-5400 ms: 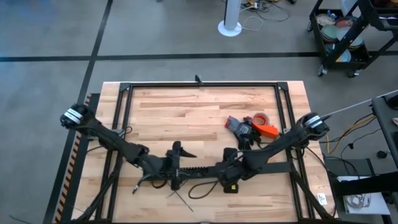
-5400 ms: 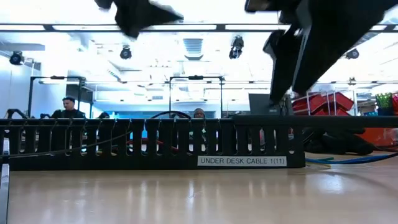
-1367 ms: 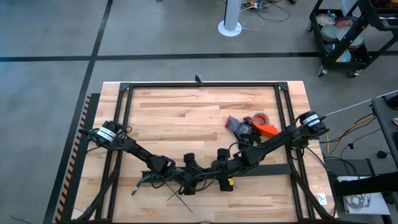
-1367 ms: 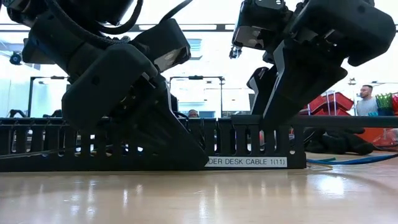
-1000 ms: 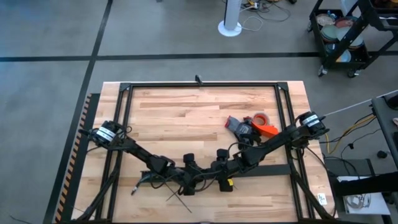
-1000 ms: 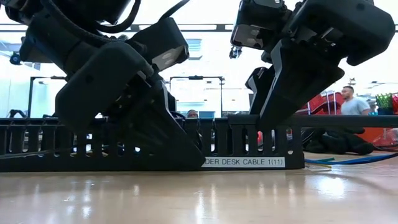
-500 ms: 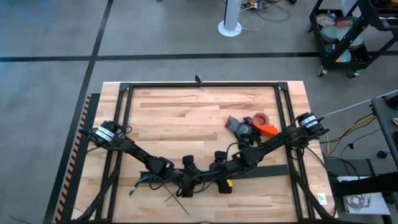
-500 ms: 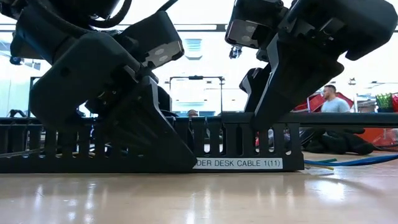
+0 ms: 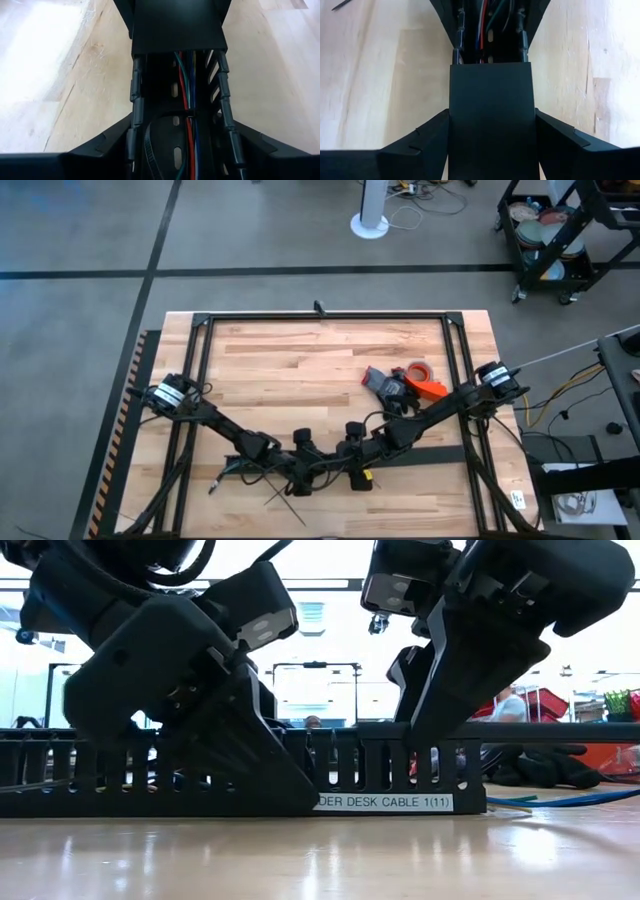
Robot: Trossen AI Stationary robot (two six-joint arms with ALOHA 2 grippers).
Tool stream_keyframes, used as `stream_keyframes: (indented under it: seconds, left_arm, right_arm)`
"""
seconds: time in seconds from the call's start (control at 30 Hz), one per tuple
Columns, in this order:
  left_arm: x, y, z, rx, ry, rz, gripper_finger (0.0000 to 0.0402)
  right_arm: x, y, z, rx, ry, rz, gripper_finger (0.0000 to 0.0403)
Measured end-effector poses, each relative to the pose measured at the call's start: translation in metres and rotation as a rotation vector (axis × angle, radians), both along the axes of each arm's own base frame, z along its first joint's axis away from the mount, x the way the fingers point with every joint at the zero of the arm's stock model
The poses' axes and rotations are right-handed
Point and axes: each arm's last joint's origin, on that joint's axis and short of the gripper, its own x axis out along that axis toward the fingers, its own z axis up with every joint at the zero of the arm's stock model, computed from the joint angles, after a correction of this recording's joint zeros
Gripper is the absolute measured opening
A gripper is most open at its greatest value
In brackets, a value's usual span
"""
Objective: Ziptie cables
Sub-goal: Insert the black cable duct cover into the black cable duct
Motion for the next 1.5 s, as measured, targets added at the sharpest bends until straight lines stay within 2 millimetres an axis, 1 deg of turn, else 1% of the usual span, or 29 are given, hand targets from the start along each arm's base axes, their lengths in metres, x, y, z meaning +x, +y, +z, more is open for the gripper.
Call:
stream_keyframes:
  seconds: [0.13,0.3,0.5,0.63,0.73,0.87,0.93,1.0,1.1,1.13,1.17,1.27,1.37,1.43,1.5]
  left_arm:
    - [0.0,0.0,0.0,0.002,-0.001,0.004,0.0228]
    - [0.0,0.001,0.0,0.002,-0.001,0.008,0.0224]
    - [0.0,0.001,0.0,-0.001,0.001,0.005,0.0228]
    - [0.0,0.002,0.0,-0.006,0.001,0.007,0.0225]
    - [0.001,0.002,0.0,-0.001,-0.001,0.008,0.023]
    - [0.001,0.002,0.0,0.0,-0.001,0.006,0.0232]
    - [0.001,0.002,0.0,0.0,0.0,0.006,0.0228]
    - [0.001,0.002,0.0,0.0,0.0,0.005,0.0225]
    - [0.001,0.002,0.0,-0.001,0.0,0.003,0.0226]
    - [0.001,0.002,0.0,-0.001,0.001,0.001,0.0227]
    - [0.001,0.002,0.0,0.0,0.001,0.001,0.0229]
    - [0.001,0.002,0.0,-0.001,0.002,-0.003,0.023]
    - [0.001,0.002,0.0,-0.003,0.002,-0.006,0.0227]
    - [0.001,0.001,0.0,-0.006,-0.004,-0.009,0.0226]
    - [0.001,0.001,0.0,-0.008,-0.006,-0.01,0.0228]
  right_arm:
    - [-0.001,0.0,-0.002,0.003,0.018,0.005,0.0225]
    - [-0.001,0.0,-0.002,0.007,0.023,0.004,0.0236]
    - [-0.001,0.0,-0.001,-0.003,0.014,-0.004,0.0239]
    - [-0.003,0.003,-0.001,-0.053,-0.008,-0.017,0.0251]
    - [-0.007,0.007,0.005,-0.089,-0.04,-0.025,0.0267]
    - [-0.013,0.01,0.019,-0.072,-0.087,-0.039,0.0289]
    - [-0.017,0.011,0.031,-0.056,-0.11,-0.037,0.03]
    - [-0.021,0.012,0.048,-0.049,-0.158,-0.039,0.0309]
    - [-0.033,0.016,0.081,-0.116,-0.326,-0.057,0.0313]
    - [-0.04,0.017,0.088,-0.141,-0.368,-0.069,0.0312]
    - [-0.045,0.017,0.089,-0.171,-0.387,-0.078,0.0309]
    - [-0.051,0.012,0.077,-0.153,-0.384,-0.099,0.0301]
    - [-0.047,0.006,0.057,-0.087,-0.392,-0.13,0.0296]
    - [-0.045,0.003,0.036,-0.054,-0.326,-0.128,0.0296]
    - [-0.039,0.002,0.017,-0.007,-0.28,-0.113,0.0301]
